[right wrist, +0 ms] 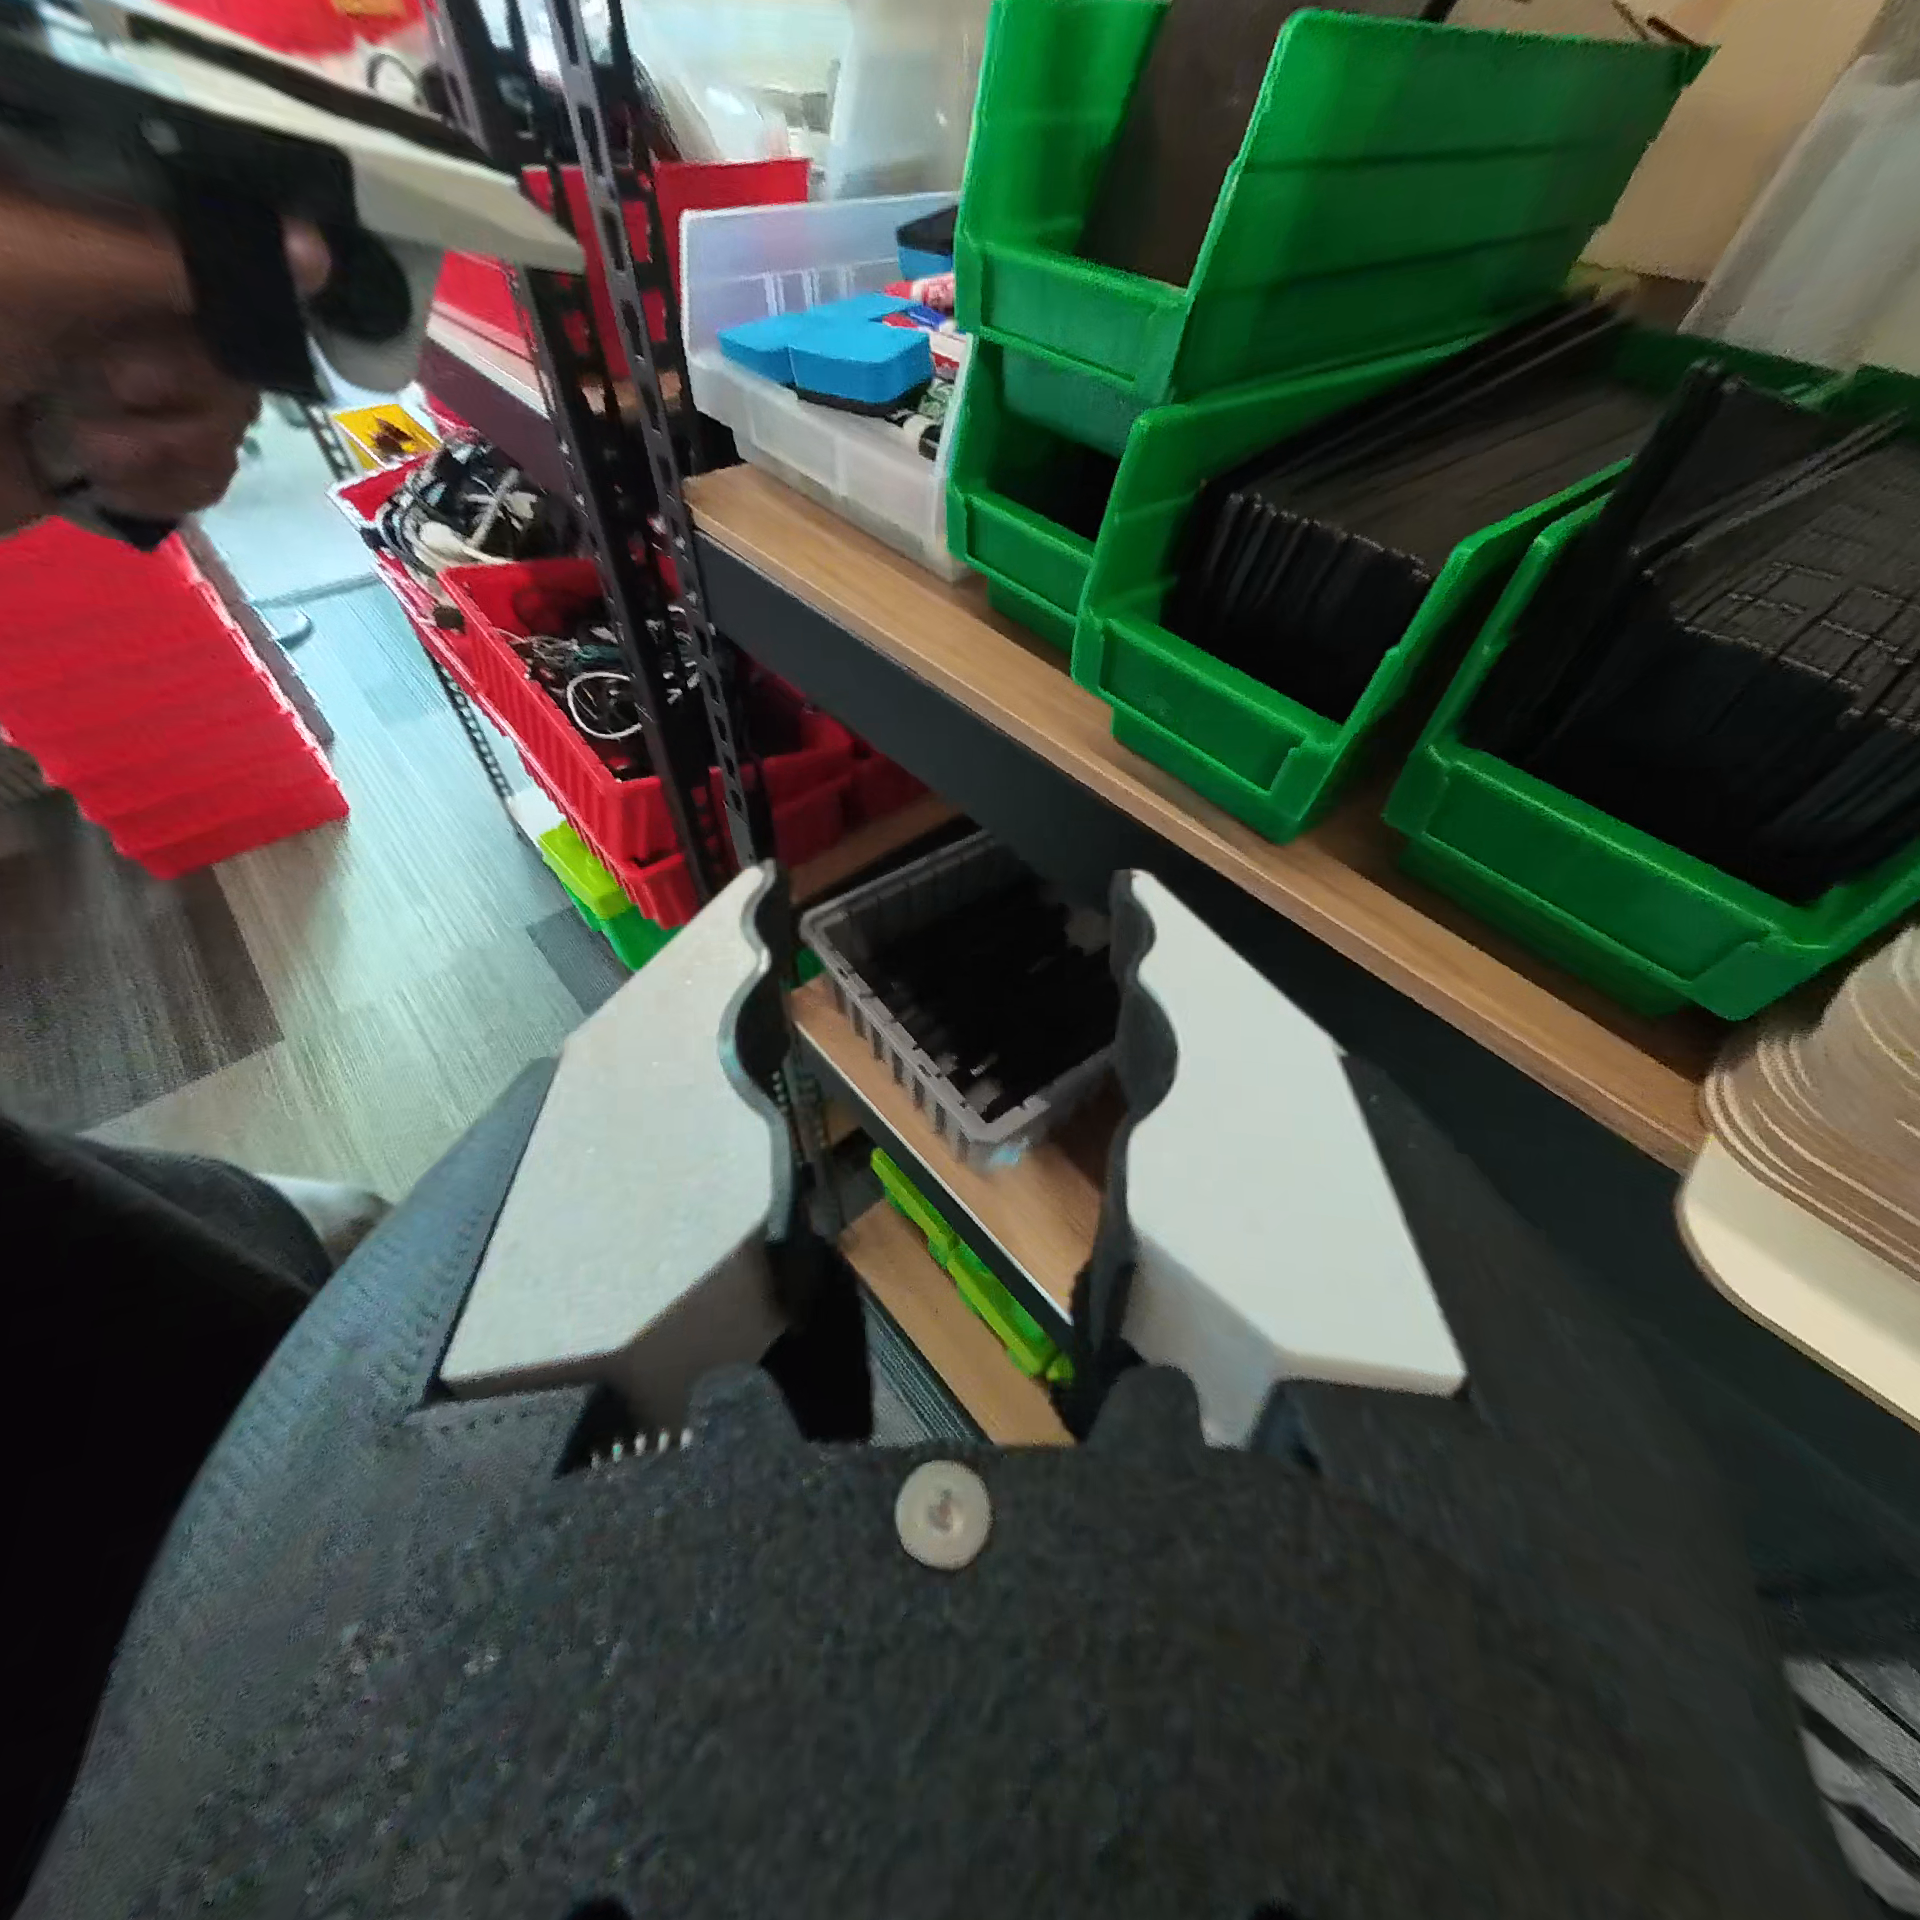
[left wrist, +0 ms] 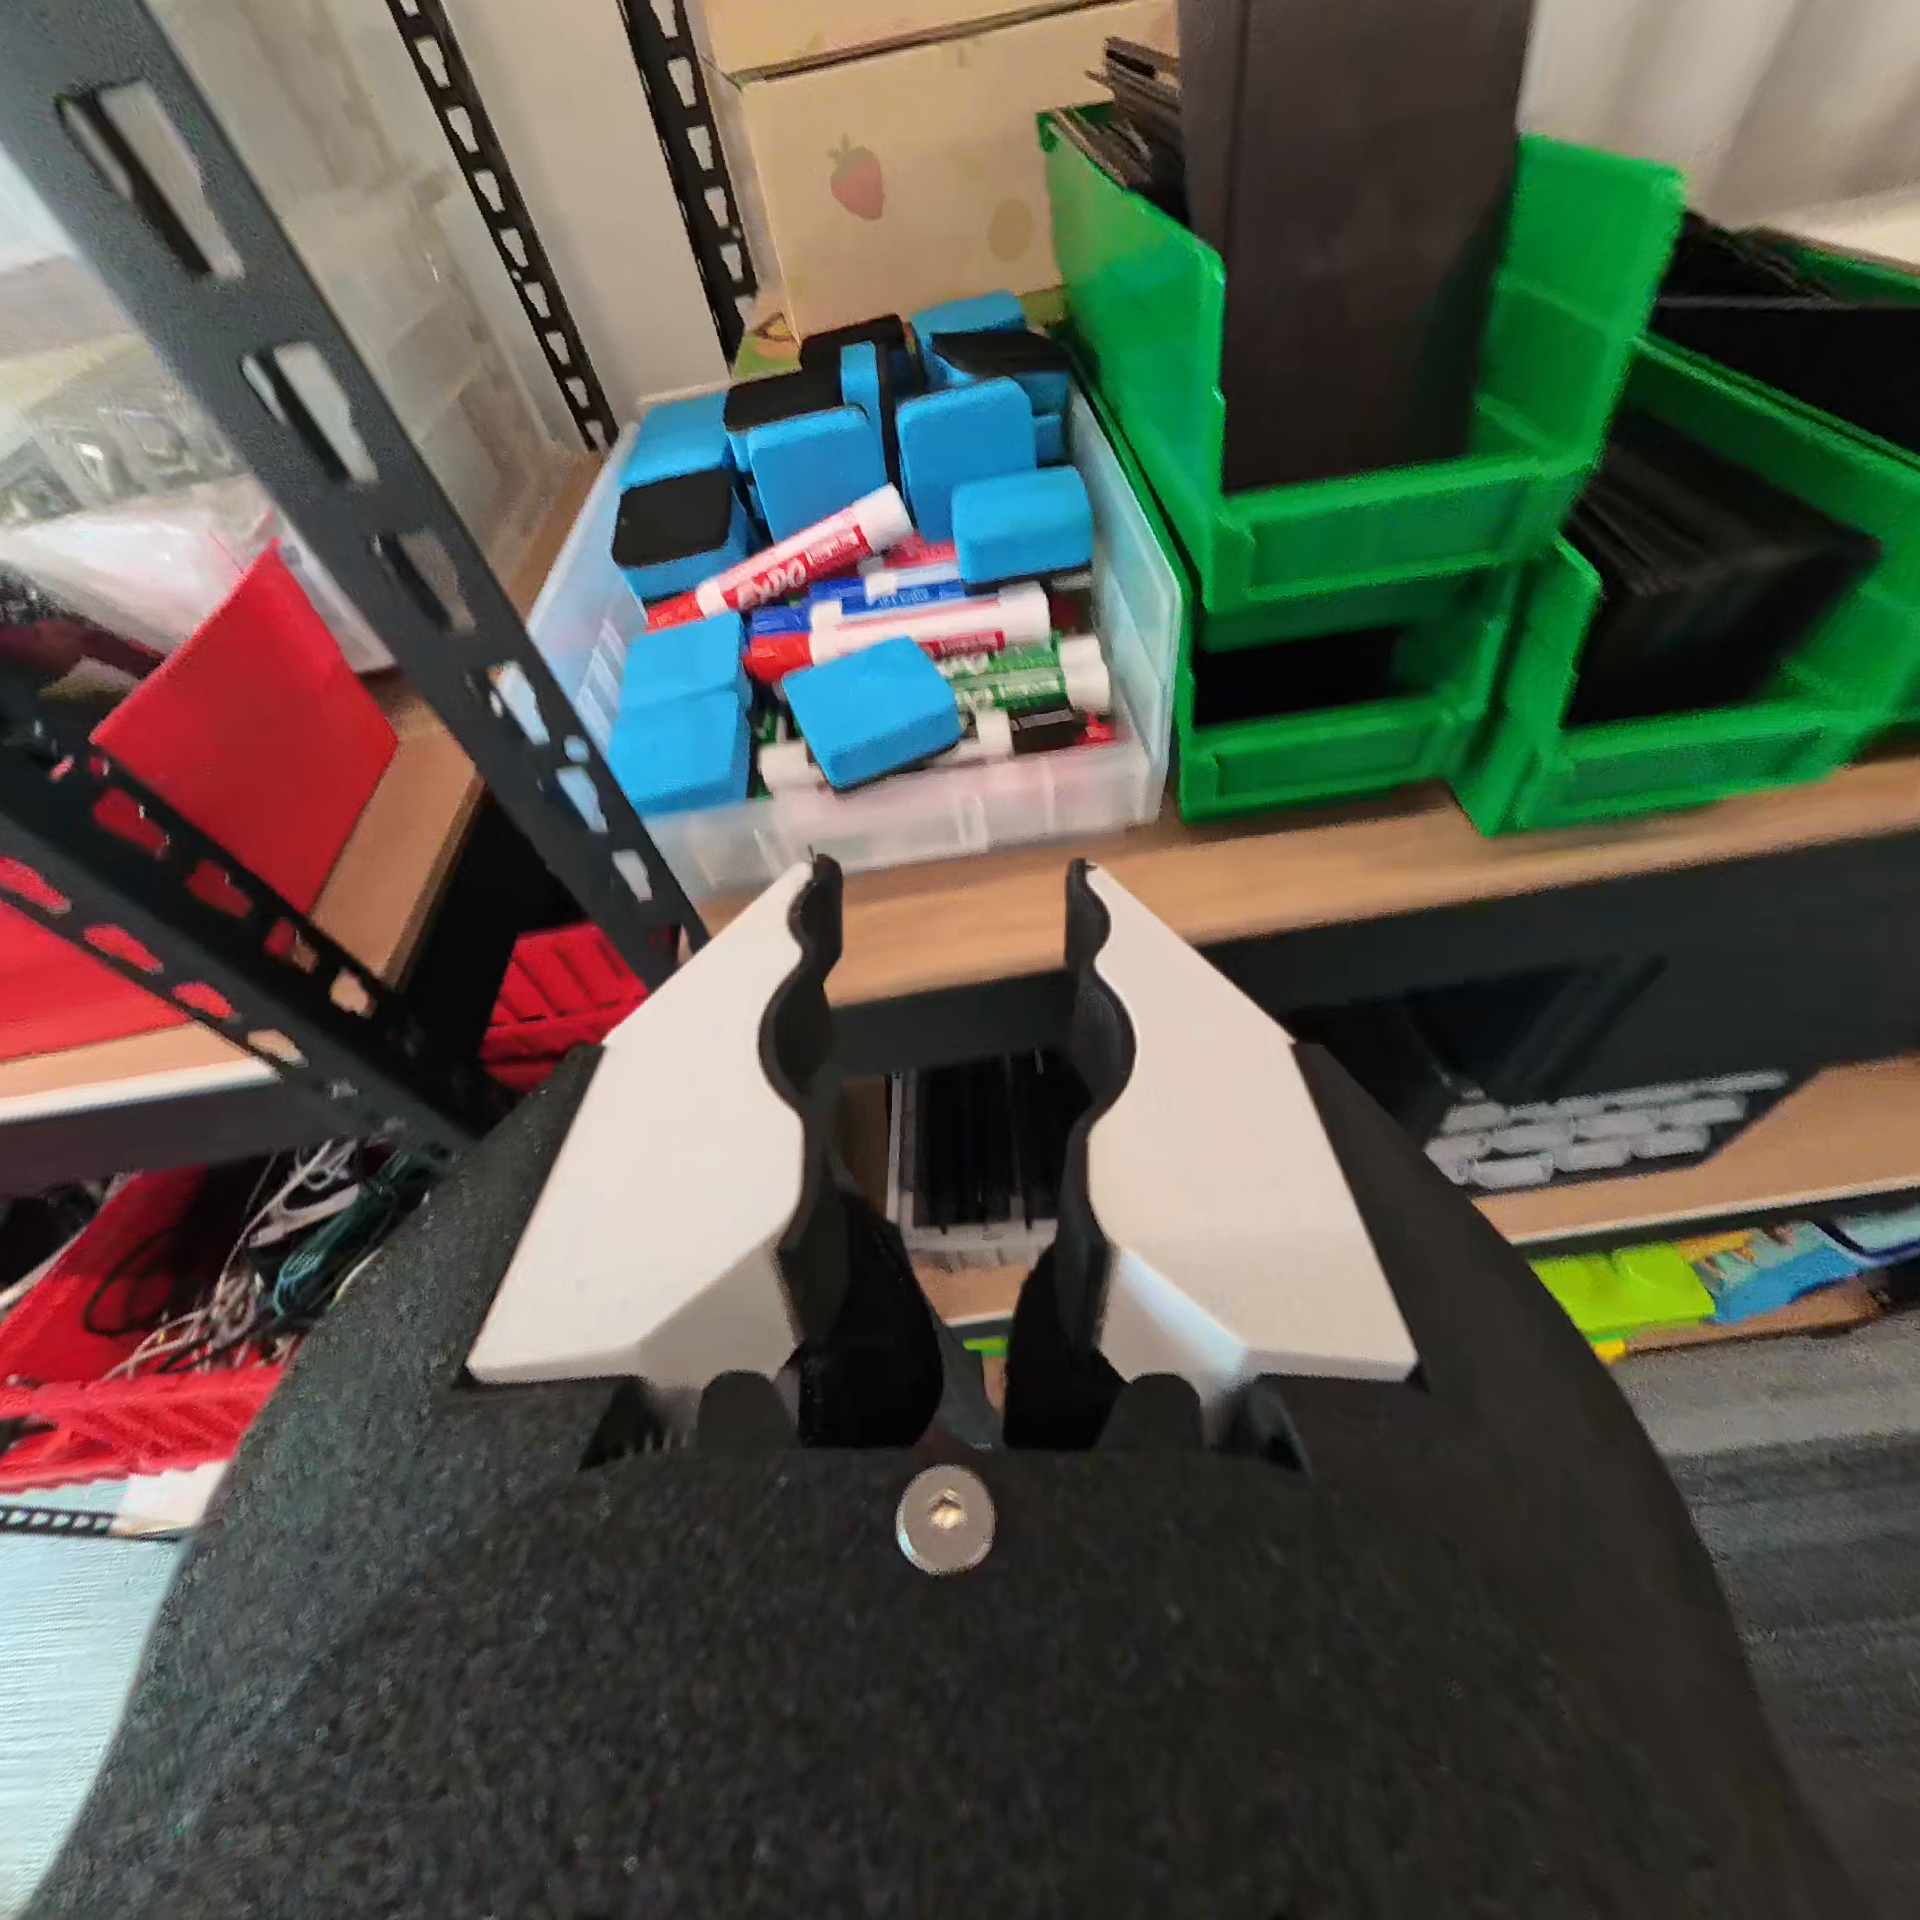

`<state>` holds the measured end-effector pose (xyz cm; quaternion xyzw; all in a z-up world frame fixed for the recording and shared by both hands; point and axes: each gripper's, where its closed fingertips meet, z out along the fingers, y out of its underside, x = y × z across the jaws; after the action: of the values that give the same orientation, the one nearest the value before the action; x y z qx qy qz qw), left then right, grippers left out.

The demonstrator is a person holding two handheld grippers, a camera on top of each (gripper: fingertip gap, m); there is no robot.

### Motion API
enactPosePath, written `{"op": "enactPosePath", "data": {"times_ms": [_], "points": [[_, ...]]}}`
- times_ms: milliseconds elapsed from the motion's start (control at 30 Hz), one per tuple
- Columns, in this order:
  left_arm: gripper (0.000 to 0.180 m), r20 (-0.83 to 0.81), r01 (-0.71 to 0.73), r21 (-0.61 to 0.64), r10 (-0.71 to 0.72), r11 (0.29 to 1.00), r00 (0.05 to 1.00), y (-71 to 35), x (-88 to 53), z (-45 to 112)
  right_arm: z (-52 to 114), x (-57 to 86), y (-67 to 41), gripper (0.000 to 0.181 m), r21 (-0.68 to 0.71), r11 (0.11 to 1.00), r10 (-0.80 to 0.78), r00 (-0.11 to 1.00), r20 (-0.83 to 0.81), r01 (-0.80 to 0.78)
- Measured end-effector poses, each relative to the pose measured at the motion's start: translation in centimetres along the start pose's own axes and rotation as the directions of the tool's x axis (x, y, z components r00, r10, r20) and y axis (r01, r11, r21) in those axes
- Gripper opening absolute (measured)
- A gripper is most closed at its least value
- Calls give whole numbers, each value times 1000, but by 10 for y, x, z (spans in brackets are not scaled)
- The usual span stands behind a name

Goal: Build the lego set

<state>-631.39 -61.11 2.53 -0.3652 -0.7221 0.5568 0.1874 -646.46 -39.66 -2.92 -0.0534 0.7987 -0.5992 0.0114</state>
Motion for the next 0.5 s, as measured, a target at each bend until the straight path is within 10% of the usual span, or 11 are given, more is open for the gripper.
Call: {"op": "enactPosePath", "data": {"times_ms": [33, 500], "points": [[40, -2, -7, 0, 7, 1000, 1000, 8, 4, -13, 3, -3, 1, 61, 13, 1000, 13, 1000, 28, -13], [32, 209, 29, -72, -13, 997, 978, 113, -90, -180, 108, -219, -37, 63, 116, 981, -190, 861, 472, 153]]}}
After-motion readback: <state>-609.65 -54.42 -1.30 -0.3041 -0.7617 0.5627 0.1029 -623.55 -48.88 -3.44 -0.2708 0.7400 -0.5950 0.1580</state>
